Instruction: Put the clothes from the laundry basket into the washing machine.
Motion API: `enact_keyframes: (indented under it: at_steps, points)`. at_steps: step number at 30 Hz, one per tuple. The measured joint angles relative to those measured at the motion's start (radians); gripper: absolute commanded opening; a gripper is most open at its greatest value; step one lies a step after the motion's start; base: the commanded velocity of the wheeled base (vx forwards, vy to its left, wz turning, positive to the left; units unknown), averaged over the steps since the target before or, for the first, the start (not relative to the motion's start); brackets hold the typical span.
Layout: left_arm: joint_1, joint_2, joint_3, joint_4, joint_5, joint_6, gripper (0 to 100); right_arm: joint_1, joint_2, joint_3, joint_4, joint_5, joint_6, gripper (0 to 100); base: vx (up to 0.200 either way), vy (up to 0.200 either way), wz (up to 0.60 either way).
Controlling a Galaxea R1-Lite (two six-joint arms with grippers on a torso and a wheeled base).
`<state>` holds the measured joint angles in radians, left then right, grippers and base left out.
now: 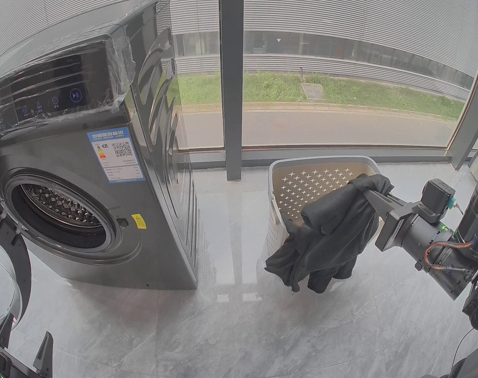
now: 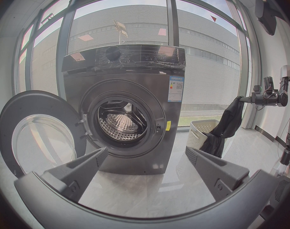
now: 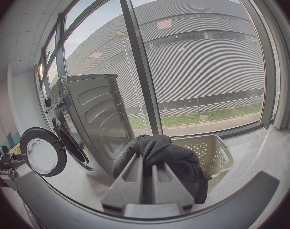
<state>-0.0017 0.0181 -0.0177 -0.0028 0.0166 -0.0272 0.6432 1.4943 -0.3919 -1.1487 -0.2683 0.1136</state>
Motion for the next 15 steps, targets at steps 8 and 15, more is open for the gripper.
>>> enact_keyframes:
  at_steps: [8, 15]
  points:
    - [0.0, 0.0, 0.0, 0.0, 0.0, 0.0, 100, 0.0, 0.003, 0.0, 0.0, 0.0, 0.0, 0, -0.2, 0.0, 0.0]
    - [0.0, 0.0, 0.0, 0.001, 0.0, 0.0, 100, -0.002, 0.003, 0.001, 0.0, 0.0, 0.001, 0, 0.0, 0.029, 0.0]
